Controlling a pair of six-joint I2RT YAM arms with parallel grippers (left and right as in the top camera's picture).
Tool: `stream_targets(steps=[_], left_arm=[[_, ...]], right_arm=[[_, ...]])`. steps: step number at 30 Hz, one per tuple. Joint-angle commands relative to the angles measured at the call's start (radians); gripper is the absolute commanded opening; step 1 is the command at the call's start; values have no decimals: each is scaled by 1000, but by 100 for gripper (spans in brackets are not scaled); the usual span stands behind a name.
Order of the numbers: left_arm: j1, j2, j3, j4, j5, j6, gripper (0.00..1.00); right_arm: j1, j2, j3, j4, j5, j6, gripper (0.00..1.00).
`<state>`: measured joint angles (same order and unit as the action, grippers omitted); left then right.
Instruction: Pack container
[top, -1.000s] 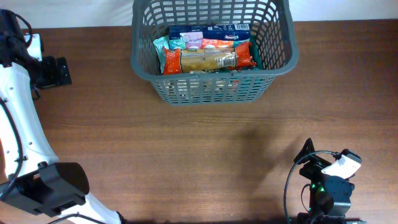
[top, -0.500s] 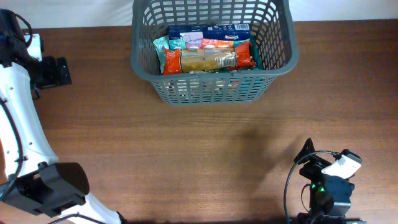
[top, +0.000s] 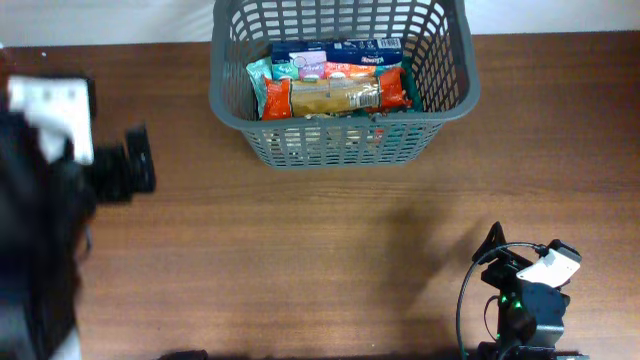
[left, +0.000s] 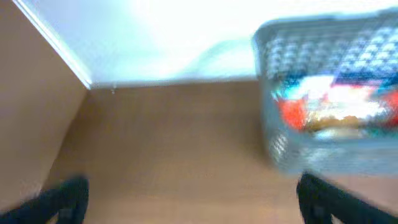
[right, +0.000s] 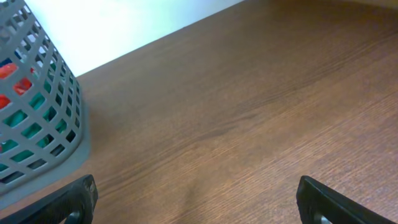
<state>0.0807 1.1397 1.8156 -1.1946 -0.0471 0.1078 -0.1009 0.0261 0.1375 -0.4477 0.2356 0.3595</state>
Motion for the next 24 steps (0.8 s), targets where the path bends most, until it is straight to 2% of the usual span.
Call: stream_targets(steps=[1,3,6,10,15,24], left_arm=[[-15,-248,-358,243,230,-19,99],[-15,-409,-584,453,316,-18,99],[-15,-607,-874,693,348,-18,99],[-16,-806,-1167,866,348,-18,99],[-23,-953,-1402,977,344,-17,99],[-67,-1093,-1617,986,336,-17,99]], right_arm=[[10,-8,-9,3,1,1,99],[10,-8,-9,3,1,1,99],[10,-8,-9,3,1,1,99],[10,-8,-9,3,1,1,99],[10,-8,-9,3,1,1,99],[10,-8,-9,3,1,1,99]])
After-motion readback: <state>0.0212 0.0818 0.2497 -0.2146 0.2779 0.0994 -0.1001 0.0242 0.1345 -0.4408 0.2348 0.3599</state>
